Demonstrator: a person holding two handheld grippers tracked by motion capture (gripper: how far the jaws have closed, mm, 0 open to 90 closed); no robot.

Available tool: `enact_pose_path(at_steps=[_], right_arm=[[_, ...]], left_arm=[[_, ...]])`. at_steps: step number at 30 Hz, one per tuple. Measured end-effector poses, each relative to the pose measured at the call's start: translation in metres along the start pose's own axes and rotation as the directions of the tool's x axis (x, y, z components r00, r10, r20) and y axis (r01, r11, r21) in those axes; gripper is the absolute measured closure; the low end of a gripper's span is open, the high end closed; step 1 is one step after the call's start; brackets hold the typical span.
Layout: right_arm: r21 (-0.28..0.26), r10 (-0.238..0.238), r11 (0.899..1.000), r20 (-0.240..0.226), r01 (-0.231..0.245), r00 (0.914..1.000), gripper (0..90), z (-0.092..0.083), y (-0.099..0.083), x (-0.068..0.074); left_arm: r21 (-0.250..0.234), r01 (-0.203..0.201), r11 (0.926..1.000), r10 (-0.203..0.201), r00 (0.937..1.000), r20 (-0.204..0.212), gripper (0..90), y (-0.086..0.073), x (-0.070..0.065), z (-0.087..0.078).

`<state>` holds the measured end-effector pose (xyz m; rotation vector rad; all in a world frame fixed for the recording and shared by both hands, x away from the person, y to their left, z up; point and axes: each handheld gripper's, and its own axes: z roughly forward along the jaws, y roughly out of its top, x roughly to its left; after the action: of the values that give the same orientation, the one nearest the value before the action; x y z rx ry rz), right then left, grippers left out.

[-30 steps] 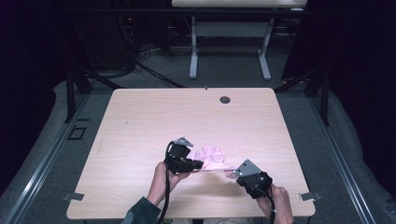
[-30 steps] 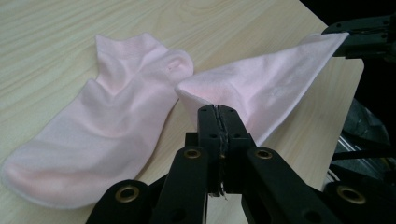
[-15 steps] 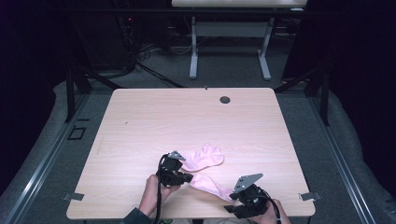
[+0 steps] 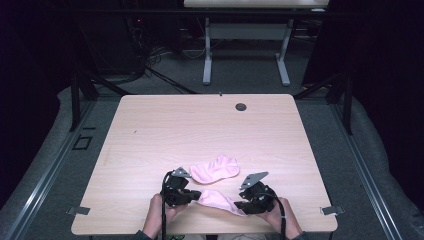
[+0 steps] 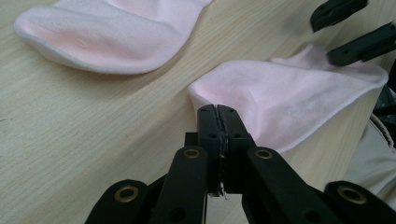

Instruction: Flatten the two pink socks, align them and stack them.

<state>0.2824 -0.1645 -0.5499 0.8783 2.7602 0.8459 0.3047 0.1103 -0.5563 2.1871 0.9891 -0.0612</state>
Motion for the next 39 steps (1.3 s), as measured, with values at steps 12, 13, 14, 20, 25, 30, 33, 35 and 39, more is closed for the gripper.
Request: enact_pose_path(at_steps=[12,13,14,20,25,30,33,35,39], right_arm=[[0.002,0.019,1.0,-0.04,-0.019,0.999,84.8,0.013,-0.003,0.001],[-0.003,0.031,1.0,-0.039,-0.031,0.9988,85.1,0.011,-0.005,-0.001],[-0.011,0.044,0.999,-0.031,-0.044,0.9986,85.3,0.01,-0.006,-0.002],[-0.071,0.181,0.982,0.059,-0.176,0.9817,84.9,-0.008,-0.011,-0.005],[-0.061,0.203,0.978,0.082,-0.199,0.9756,84.0,-0.004,-0.009,-0.002],[-0.032,0.153,0.988,0.077,-0.151,0.9852,81.2,0.005,-0.005,0.003],[-0.025,0.134,0.991,0.079,-0.132,0.9879,77.3,0.007,-0.005,0.003],[-0.026,0.126,0.992,0.08,-0.125,0.9888,74.7,0.007,-0.005,0.002],[-0.038,0.128,0.991,0.071,-0.126,0.9892,58.1,0.003,-0.005,-0.004]], left_arm=[[-0.017,-0.011,0.9998,0.011,0.9999,-0.004,89.0,-0.002,-0.001,-0.005],[-0.018,-0.014,0.9997,0.014,0.9999,-0.004,89.0,-0.002,-0.001,-0.006],[-0.024,-0.012,0.9996,0.012,0.9999,-0.01,89.0,-0.003,-0.002,-0.007],[-0.034,0.004,0.9994,-0.004,0.9997,-0.025,89.0,-0.011,0.002,-0.015],[-0.021,0.001,0.9998,-0.002,0.9986,-0.053,88.9,-0.024,0.002,-0.013],[-0.016,-0.006,0.9998,0.005,0.9955,-0.095,86.9,-0.033,0.002,-0.017],[0.007,-0.02,0.9998,0.021,0.9937,-0.11,72.6,-0.036,0.002,-0.019],[0.012,-0.036,0.9993,0.037,0.9935,-0.108,58.6,-0.037,0.001,-0.021],[-0.033,-0.01,0.9994,0.006,0.9919,-0.127,33.7,-0.033,0.004,-0.029]])
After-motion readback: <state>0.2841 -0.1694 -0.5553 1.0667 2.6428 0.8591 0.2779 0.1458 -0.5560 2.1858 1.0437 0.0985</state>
